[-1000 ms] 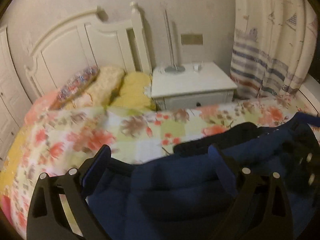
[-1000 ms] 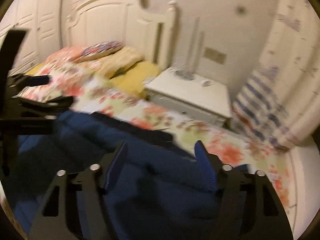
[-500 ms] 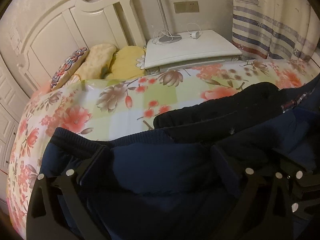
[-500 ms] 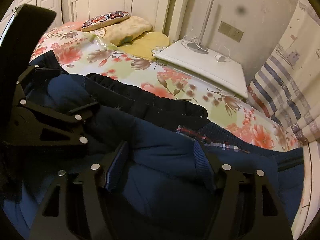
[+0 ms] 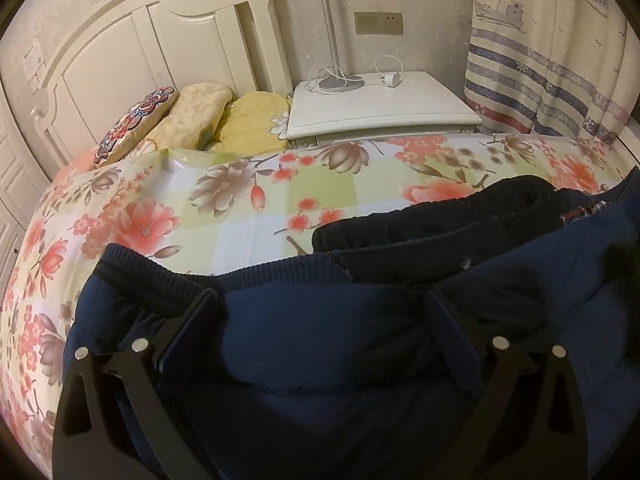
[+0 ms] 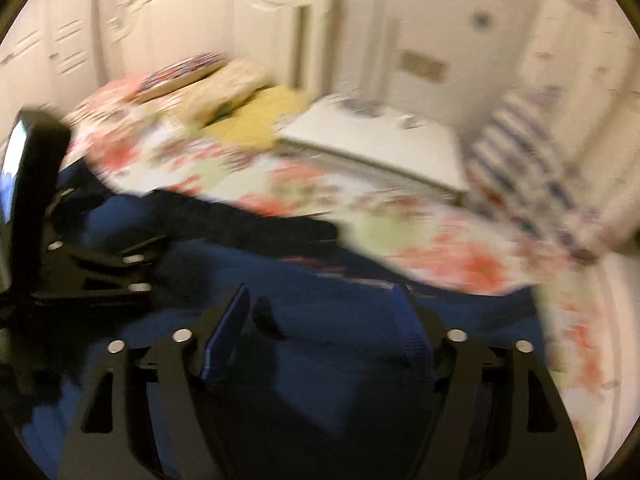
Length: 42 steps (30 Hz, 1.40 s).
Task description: Fold large clothes
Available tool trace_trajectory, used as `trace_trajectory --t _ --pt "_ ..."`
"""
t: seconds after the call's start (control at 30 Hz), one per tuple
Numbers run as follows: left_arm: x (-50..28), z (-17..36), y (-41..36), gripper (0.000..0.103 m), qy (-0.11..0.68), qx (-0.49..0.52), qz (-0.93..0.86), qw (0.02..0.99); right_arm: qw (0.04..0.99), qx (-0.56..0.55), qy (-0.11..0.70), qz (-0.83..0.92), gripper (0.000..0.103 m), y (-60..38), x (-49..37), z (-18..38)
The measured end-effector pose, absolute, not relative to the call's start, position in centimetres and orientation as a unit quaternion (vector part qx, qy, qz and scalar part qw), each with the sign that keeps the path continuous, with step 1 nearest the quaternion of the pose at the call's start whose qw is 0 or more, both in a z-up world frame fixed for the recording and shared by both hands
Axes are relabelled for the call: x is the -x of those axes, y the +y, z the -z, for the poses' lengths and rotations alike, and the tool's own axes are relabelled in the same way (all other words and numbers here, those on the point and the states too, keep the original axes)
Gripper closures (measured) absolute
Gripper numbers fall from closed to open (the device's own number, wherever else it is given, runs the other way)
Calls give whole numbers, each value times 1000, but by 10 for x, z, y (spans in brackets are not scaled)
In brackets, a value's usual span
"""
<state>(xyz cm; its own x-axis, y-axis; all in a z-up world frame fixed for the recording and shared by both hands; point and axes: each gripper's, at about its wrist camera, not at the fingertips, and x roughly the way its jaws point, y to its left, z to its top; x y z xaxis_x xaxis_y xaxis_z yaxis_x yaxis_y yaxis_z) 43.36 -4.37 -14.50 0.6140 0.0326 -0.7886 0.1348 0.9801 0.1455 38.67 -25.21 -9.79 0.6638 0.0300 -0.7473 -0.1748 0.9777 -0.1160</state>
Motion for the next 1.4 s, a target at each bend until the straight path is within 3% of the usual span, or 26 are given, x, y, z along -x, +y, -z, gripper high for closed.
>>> trace_trajectory --t 0.13,0.23,0.37,0.5,0.67,0.97,1.1,1.23,1.4 --pt "-434 144 -43 2 440 -89 33 893 897 44 440 10 19 -319 -393 115" --pt "-434 143 -42 2 444 -84 38 891 889 -76 450 -27 18 -360 -394 135" --pt "-434 128 -31 2 457 -62 56 885 894 -37 447 -12 17 -348 -394 139" --pt "-430 97 12 2 417 -51 19 907 895 -57 442 -20 17 -355 -391 139" --pt "-454 143 63 2 511 35 39 858 895 -54 442 -25 13 -353 -393 141" --pt "-448 140 73 2 484 63 -10 873 896 -85 435 -39 13 -361 -392 142" --pt "-438 125 77 3 470 38 -73 879 894 -50 445 -10 13 -351 -390 134" --pt "-401 89 61 2 414 23 -48 909 925 -17 378 -28 12 -318 -349 88" --pt "-364 72 -11 2 383 -56 27 922 907 125 392 -96 10 -231 -320 89"
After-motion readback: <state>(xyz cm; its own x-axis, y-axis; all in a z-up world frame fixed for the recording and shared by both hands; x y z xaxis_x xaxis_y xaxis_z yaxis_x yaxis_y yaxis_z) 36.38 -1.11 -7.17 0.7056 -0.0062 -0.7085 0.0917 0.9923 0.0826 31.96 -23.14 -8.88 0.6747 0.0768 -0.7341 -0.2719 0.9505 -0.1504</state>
